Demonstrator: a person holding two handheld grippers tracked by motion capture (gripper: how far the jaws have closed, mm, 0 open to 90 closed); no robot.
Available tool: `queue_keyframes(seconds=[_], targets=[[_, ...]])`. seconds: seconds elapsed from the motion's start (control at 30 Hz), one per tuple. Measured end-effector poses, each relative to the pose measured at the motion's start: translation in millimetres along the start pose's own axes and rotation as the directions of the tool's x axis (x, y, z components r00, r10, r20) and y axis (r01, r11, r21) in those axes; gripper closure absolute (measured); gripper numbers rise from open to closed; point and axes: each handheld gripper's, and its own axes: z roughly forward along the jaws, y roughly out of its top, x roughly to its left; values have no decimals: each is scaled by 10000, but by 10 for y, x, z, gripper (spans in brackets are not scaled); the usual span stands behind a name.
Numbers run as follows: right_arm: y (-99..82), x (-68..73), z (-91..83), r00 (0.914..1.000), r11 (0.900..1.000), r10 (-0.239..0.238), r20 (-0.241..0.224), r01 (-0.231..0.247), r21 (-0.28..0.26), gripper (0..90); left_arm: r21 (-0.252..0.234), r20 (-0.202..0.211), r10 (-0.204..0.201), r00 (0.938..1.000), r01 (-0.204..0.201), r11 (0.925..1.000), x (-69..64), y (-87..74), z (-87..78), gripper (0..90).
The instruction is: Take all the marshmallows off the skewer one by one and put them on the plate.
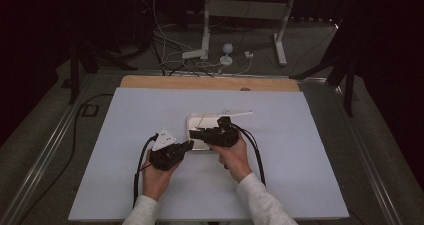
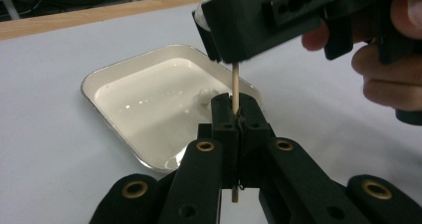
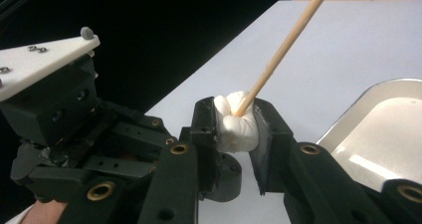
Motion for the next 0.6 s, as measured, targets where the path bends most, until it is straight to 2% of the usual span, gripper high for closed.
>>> queue_keyframes(seconds=[0.07,0.13,0.17,0.2,0.27,0.33,0.4,0.6], targets=[[7,-6,-12,10000,9999,66,67,-65,-115,752,87,-33,71,10000,-70,9999,0,-3,1,900],[30,-14,-59,9994,9984,205,287,-190,-526,760,286,-130,222,9997,-219,9994,-2,-36,8,900],[64,-50,-114,9985,9954,509,217,-490,-822,761,224,-13,128,9999,-127,9997,9,-50,3,900],[96,-89,-161,9970,9923,764,103,-750,-989,763,314,-76,233,9997,-231,9992,9,-51,7,900],[155,-130,-260,9966,9899,752,350,-704,-1230,765,285,12,327,9995,-328,9991,-7,-56,19,900],[210,-145,-341,9968,9909,652,465,-592,-1206,765,180,126,405,9991,-407,9990,-24,-40,30,900],[246,-133,-375,9970,9933,405,667,-329,-1110,765,150,172,462,9988,-465,9988,-43,-27,35,900],[314,-138,-408,9962,9921,368,784,-271,-1224,766,199,103,534,9985,-536,9984,-25,-40,13,900]])
